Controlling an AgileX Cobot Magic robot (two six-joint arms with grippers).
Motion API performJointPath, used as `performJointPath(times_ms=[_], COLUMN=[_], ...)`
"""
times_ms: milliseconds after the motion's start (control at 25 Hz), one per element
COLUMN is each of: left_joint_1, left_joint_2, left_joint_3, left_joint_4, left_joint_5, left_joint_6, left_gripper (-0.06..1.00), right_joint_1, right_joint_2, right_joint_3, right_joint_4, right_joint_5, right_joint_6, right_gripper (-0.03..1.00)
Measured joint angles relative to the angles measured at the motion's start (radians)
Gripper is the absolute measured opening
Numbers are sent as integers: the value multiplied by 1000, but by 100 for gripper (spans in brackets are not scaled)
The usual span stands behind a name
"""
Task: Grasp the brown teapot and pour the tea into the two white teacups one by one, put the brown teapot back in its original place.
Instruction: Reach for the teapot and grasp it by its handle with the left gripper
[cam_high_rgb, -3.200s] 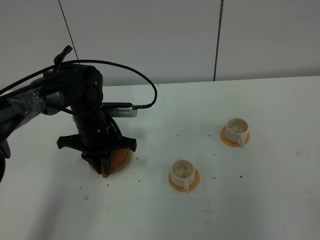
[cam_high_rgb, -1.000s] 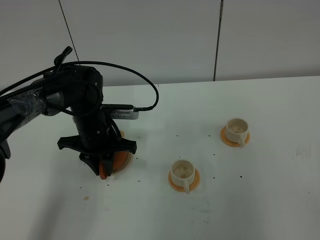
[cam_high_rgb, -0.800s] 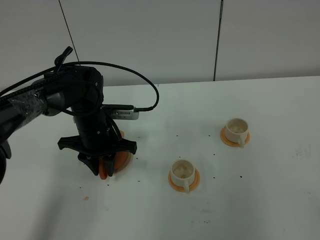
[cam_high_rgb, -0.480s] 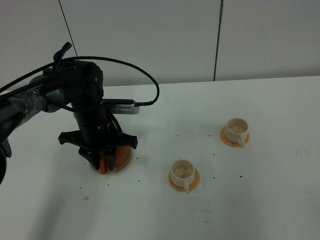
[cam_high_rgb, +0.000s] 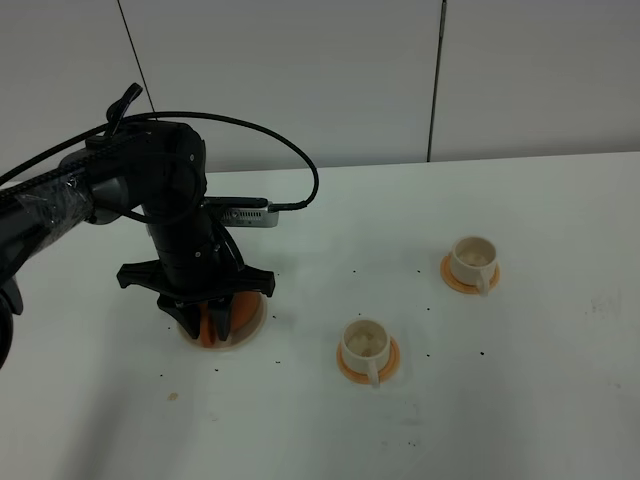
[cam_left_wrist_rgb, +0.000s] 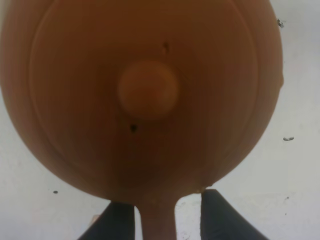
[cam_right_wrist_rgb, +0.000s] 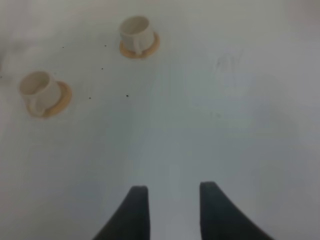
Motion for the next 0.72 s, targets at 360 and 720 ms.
performJointPath(times_ms=[360, 720], left_joint_1=[0, 0], left_joint_2=[0, 17], left_joint_3=[0, 0], left_joint_4=[0, -24], left_joint_5=[0, 1], left_joint_6=[0, 12], left_gripper=[38, 42], right_joint_1=[0, 0], right_joint_2=[0, 0], right_joint_3=[0, 0], right_joint_4=[0, 0], right_joint_5=[0, 0], right_joint_6=[0, 0], right_gripper=[24, 24])
